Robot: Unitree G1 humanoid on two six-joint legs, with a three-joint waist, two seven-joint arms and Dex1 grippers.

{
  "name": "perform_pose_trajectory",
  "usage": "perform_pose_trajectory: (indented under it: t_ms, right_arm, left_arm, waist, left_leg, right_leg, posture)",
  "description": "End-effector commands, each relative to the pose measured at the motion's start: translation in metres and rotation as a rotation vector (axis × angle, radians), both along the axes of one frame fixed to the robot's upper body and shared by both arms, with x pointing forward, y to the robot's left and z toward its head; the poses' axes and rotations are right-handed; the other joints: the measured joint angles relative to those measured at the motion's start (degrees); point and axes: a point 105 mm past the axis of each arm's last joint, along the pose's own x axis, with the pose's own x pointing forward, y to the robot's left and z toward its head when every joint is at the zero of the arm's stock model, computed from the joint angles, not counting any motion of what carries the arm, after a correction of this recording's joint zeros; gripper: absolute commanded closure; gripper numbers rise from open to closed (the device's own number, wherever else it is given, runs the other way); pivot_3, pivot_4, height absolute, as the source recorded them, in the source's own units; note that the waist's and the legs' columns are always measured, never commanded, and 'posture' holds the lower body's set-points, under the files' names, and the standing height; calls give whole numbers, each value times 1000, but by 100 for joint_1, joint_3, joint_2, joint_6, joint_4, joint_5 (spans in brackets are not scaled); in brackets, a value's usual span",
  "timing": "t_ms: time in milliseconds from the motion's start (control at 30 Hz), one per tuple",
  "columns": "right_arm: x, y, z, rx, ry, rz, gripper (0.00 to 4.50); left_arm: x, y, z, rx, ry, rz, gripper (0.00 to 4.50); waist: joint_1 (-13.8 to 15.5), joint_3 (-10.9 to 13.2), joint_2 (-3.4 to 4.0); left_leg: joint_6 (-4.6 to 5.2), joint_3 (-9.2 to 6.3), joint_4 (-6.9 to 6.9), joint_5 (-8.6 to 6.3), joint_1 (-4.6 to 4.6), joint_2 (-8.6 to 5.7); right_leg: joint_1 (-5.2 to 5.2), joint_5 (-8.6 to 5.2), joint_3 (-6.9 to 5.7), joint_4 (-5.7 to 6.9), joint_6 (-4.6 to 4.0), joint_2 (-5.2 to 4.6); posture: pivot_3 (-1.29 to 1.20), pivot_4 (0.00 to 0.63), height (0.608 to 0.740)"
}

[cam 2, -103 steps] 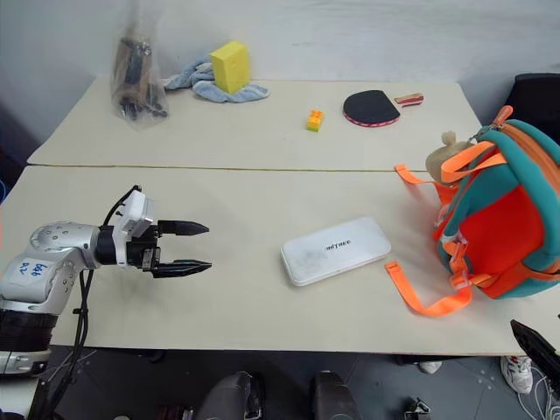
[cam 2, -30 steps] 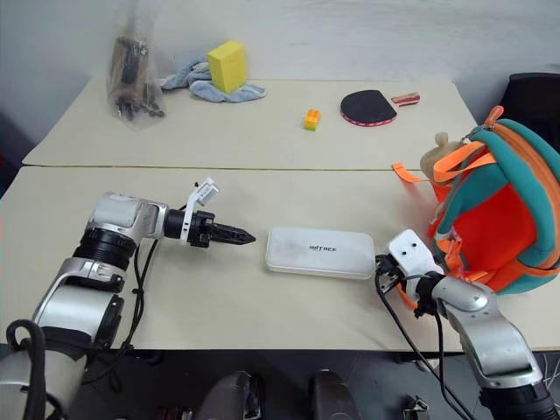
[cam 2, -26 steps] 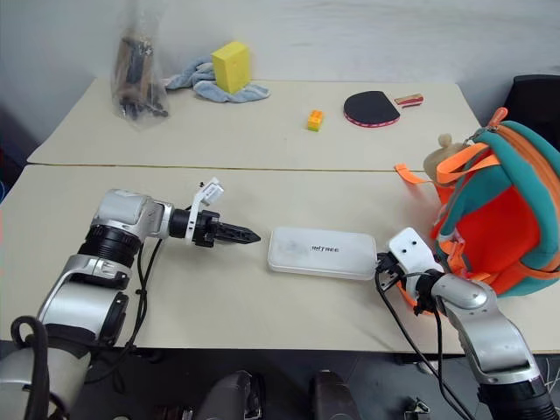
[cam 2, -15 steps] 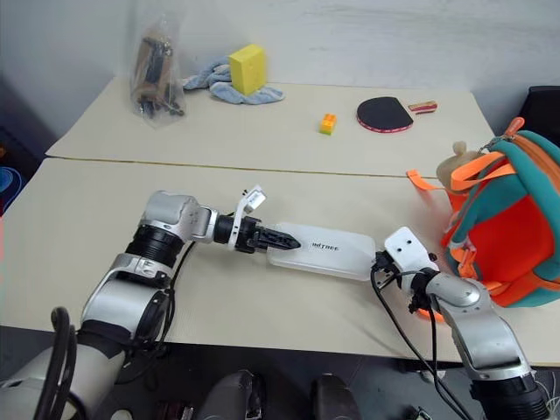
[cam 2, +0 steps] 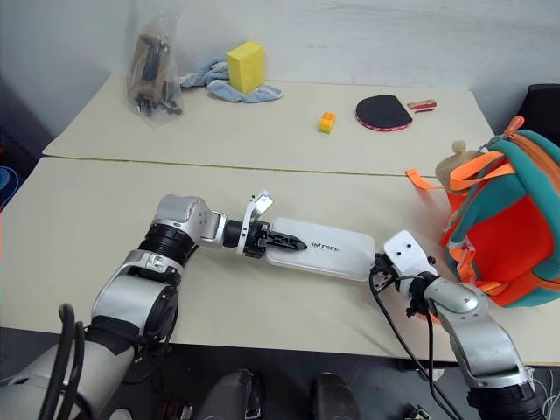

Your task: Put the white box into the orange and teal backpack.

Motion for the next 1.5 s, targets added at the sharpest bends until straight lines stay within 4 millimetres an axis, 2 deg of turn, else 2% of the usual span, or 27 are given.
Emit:
perform_pose_trajectory:
  t_ms: [33, 67, 200, 267, 333, 433, 600, 667, 700, 867, 1000, 1033, 1133, 1333, 1433, 1467, 1500]
  right_arm:
    - [-2, 3, 8, 2, -60, -17, 4500]
    - [-3, 1, 10, 9, -79, -46, 4500]
    - [-23, -12, 26, 93, -131, -189, 4500]
    - [-44, -16, 35, 150, -146, -247, 3821]
    - [-66, -20, 43, 179, -157, -307, 3479]
    - [-88, -30, 56, 182, -189, -409, 2468]
    - [-87, -46, 75, 234, -269, -529, 859]
    - [-73, -58, 79, 273, -290, -582, 170]
    - [-63, -60, 81, 312, -294, -581, 44]
    - [-25, -66, 95, 348, -341, -566, 44]
    - [-3, -70, 94, 303, -340, -557, 44]
    - [2, -72, 93, 294, -342, -558, 210]
    - [11, -80, 90, 268, -357, -579, 985]
    - [18, -75, 95, 308, -403, -513, 3130]
    - [18, -55, 105, 344, -392, -338, 4218]
    - [13, -37, 107, 384, -349, -216, 4459]
    - [8, -24, 108, 410, -316, -132, 4485]
  left_arm:
    - [-2, -2, 11, -28, -32, -22, 3124]
    - [-2, 0, 13, -49, -30, -18, 3289]
    - [2, 14, 27, -126, -44, 28, 3297]
    - [5, 23, 35, -167, -52, 66, 3297]
    - [6, 33, 47, -220, -64, 92, 3297]
    - [7, 46, 62, -269, -96, 133, 3297]
    - [2, 49, 70, -255, -178, 137, 3297]
    - [5, 46, 77, -271, -278, 160, 3297]
    - [6, 45, 80, -274, -313, 169, 3297]
    - [15, 45, 83, -240, -438, 219, 3297]
    - [21, 46, 83, -221, -484, 254, 3297]
    - [25, 48, 83, -211, -508, 283, 3297]
    - [38, 54, 81, -163, -560, 366, 3297]
    - [42, 65, 96, -212, -578, 420, 3297]
    - [43, 70, 102, -219, -597, 438, 3297]
    - [46, 75, 104, -216, -612, 458, 3297]
    - [47, 78, 106, -213, -621, 472, 3297]
  waist:
    - [-2, 0, 0]
    - [-2, 0, 0]
    - [-2, 2, 4]
    - [-4, 2, 5]
    - [2, 2, 5]
    - [-9, 2, 4]
    - [-30, 2, 4]
    - [-31, 2, 4]
    - [-38, 2, 4]
    - [-47, 2, 4]
    - [-60, 3, 5]
    - [-69, 3, 5]
    - [-78, 3, 5]
    - [-129, 3, 5]
    - [-150, 4, 7]
    - [-151, 4, 7]
    - [-155, 4, 7]
  left_leg:
    - [0, -1, 0, 1, 0, 0]
    - [-1, -1, -1, 1, 2, 0]
    - [-8, -2, -16, 6, -5, 1]
    - [-13, -4, -12, 10, -41, 3]
    - [-16, -3, -6, 18, -77, 4]
    - [-24, -4, -10, 27, -80, 7]
    - [-24, -4, -8, 37, -61, -1]
    - [-25, -5, -11, 39, -61, 0]
    - [-26, -5, -13, 39, -63, -1]
    - [-24, -1, -17, 41, -68, -2]
    - [-25, 1, -22, 42, -70, 0]
    - [-25, 1, -22, 42, -72, 0]
    - [-25, 1, -19, 42, -73, -1]
    - [-25, 0, -20, 42, -74, 0]
    - [-25, 1, -21, 42, -74, 2]
    - [-25, 1, -21, 42, -74, 1]
    - [-25, 1, -21, 42, -74, 2]
  right_leg:
    - [1, 0, 0, 0, 0, 0]
    - [2, 0, 0, 0, 0, 0]
    - [-13, -1, 1, 1, -2, 2]
    - [-54, -2, 0, 19, -4, 4]
    - [-98, -2, 2, 54, -4, 5]
    - [-110, -6, 0, 63, -11, 5]
    - [-96, -6, 0, 77, -12, 1]
    - [-99, -6, -1, 77, -12, 2]
    - [-102, -6, -1, 77, -12, 2]
    - [-112, -6, 2, 75, -14, 4]
    - [-114, -9, 3, 71, -18, 6]
    - [-115, -9, 3, 70, -18, 5]
    - [-113, -8, 3, 70, -18, 5]
    - [-114, -8, 1, 71, -17, 5]
    - [-114, -8, 2, 71, -17, 7]
    - [-115, -8, 2, 72, -17, 8]
    - [-115, -9, 1, 72, -18, 9]
  posture:
    - [0, 150, 740]
    - [0, 150, 740]
    - [0, 150, 740]
    - [0, 150, 740]
    - [0, 150, 740]
    - [0, 150, 740]
    - [0, 150, 740]
    - [0, 150, 740]
    - [0, 150, 740]
    - [0, 150, 740]
    - [0, 150, 740]
    - [0, 150, 740]
    - [0, 150, 740]
    - [0, 150, 740]
    - [0, 150, 740]
    - [0, 150, 740]
    - [0, 150, 740]
